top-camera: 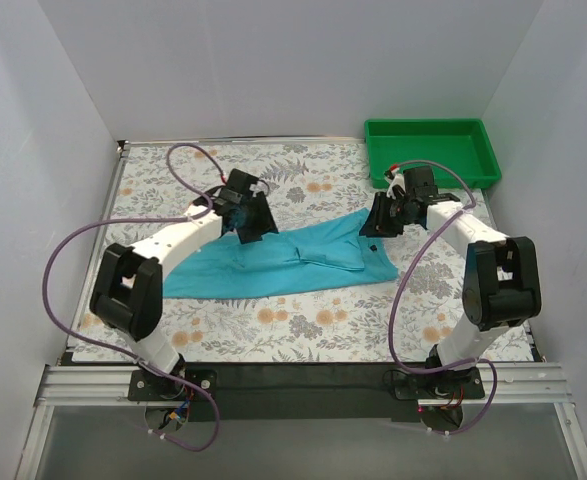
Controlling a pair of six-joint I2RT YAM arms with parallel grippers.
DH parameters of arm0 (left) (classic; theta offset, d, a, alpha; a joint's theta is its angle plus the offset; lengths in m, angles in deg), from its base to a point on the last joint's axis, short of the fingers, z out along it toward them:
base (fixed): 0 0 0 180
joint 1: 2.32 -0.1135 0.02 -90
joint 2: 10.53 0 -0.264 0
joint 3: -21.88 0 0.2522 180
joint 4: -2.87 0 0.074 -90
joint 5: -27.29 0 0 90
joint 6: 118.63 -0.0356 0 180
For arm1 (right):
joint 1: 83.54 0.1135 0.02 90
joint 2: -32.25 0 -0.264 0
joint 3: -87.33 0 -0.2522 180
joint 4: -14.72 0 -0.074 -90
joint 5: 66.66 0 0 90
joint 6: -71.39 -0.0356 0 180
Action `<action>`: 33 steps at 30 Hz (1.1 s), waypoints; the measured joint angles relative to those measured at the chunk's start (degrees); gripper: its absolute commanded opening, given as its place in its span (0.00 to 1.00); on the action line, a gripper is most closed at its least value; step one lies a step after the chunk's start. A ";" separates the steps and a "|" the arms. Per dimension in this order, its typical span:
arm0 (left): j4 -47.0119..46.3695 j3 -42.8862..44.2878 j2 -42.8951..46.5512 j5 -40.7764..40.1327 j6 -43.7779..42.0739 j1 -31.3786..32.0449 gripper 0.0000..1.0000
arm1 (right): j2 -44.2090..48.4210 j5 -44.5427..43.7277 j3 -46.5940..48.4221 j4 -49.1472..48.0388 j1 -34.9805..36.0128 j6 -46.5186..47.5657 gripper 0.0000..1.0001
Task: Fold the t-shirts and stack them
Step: Fold the tshirt
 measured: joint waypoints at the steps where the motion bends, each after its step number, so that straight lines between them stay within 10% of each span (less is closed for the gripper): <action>1: -0.20 -1.22 1.88 -0.44 0.00 -1.57 0.47 | -0.09 0.04 0.28 -1.07 0.02 -0.09 0.32; 15: -3.69 -20.17 7.52 -5.01 -0.07 -28.06 0.41 | -13.03 -3.10 2.89 -10.54 0.35 -1.57 0.32; 33: -5.79 -27.26 13.46 0.66 3.41 -35.65 0.50 | -12.66 -10.29 2.67 -12.76 -7.26 -2.84 0.35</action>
